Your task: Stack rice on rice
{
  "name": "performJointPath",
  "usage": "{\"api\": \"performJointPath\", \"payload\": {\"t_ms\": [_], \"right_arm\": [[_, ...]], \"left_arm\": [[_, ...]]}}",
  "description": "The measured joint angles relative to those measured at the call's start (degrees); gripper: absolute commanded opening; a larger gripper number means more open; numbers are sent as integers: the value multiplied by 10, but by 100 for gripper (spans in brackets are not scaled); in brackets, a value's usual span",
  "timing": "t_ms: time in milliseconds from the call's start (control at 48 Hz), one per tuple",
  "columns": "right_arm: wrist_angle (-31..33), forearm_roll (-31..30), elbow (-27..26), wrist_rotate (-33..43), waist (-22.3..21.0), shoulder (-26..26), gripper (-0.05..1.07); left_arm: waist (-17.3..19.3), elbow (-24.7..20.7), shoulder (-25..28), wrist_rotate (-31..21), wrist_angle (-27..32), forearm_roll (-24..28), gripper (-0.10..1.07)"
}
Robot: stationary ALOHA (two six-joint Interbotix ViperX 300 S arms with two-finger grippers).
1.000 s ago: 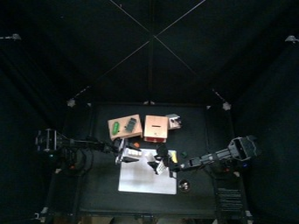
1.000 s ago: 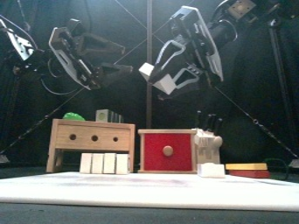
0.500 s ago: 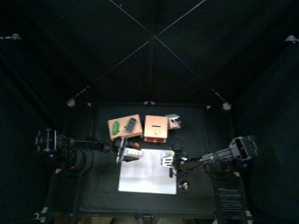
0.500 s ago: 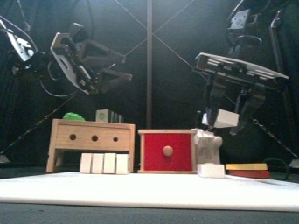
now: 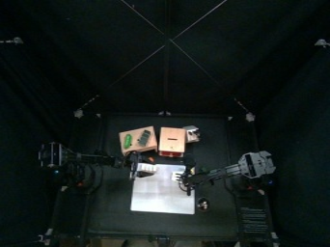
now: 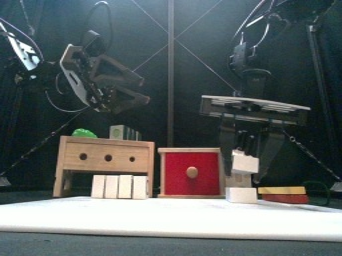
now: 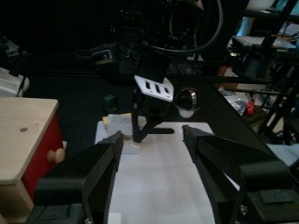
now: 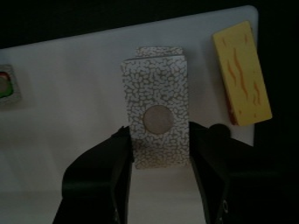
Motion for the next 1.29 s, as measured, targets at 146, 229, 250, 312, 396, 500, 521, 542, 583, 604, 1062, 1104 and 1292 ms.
{"api": "performJointPath", "payload": {"t_ms": [146, 229, 250, 312, 396, 500, 521, 542, 583, 604, 1062, 1104, 1292], "right_arm": [[-6, -6, 1, -1, -1, 0, 55], [-13, -13, 0, 0, -1, 4, 61], [-14, -15, 1, -1, -1, 4, 64], [-17, -17, 1, -1, -1, 4, 70], [-16, -16, 4, -1, -1, 4, 75], [-11, -17, 5, 0, -1, 4, 79], [-9, -17, 5, 0, -1, 4, 80], [-8, -17, 5, 0, -1, 4, 80], [-7, -18, 5, 0, -1, 4, 82], [-7, -18, 5, 0, -1, 4, 83], [-4, -35, 18, -1, 0, -29, 94], [-2, -35, 20, -1, 1, -34, 94], [-1, -45, 20, -1, 3, -56, 94]], "left_arm": [[-1, 0, 0, 0, -1, 0, 91], [0, 0, 0, 0, 0, 0, 91], [-1, 0, 0, 0, 0, 0, 91], [0, 0, 0, 0, 0, 0, 91], [-1, 0, 0, 0, 0, 0, 91], [-1, 0, 0, 0, 0, 0, 91], [0, 0, 0, 0, -1, 0, 91], [-1, 0, 0, 0, 0, 0, 91], [-1, 0, 0, -1, 0, 0, 91], [-1, 0, 0, 0, 0, 0, 91], [-1, 0, 0, 0, -1, 1, 91], [-1, 0, 0, 0, -1, 1, 91], [-1, 0, -1, -1, 0, 1, 91]]}}
